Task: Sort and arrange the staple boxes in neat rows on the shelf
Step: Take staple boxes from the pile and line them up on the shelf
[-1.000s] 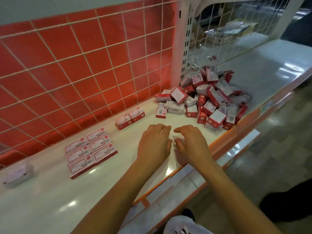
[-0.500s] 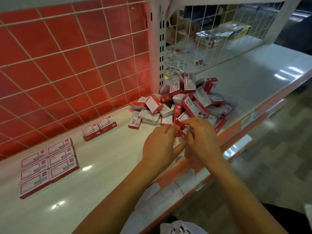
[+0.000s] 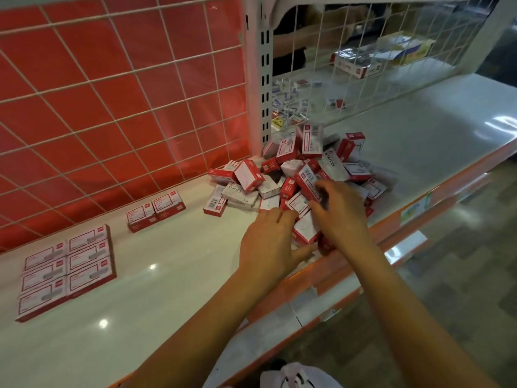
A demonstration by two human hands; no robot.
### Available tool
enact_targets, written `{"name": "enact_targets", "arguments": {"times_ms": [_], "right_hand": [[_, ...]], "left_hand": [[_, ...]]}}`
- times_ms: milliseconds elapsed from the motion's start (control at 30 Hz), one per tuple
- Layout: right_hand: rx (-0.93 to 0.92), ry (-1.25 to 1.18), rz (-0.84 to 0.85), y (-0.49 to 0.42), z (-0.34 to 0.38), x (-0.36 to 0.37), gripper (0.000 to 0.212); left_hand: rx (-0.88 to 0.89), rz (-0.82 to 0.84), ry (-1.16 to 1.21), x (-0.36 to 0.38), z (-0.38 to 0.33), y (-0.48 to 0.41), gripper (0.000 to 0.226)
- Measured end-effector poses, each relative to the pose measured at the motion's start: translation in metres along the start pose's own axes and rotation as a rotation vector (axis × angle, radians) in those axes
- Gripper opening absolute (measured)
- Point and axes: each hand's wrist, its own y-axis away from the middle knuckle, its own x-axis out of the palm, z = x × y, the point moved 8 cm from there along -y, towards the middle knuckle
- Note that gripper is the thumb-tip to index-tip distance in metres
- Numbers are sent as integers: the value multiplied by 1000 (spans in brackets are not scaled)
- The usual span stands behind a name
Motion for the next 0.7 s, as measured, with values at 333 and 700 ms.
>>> {"name": "enact_targets", "arguments": {"times_ms": [333,700], "right_hand": [[40,83,40,-8,-1,0,52],[-62,-135,-2,2,8,-10,30]], "left_hand": [[-131,33,271,-2,13,7,39],[-606,26,904,-2,60,26,20]]}}
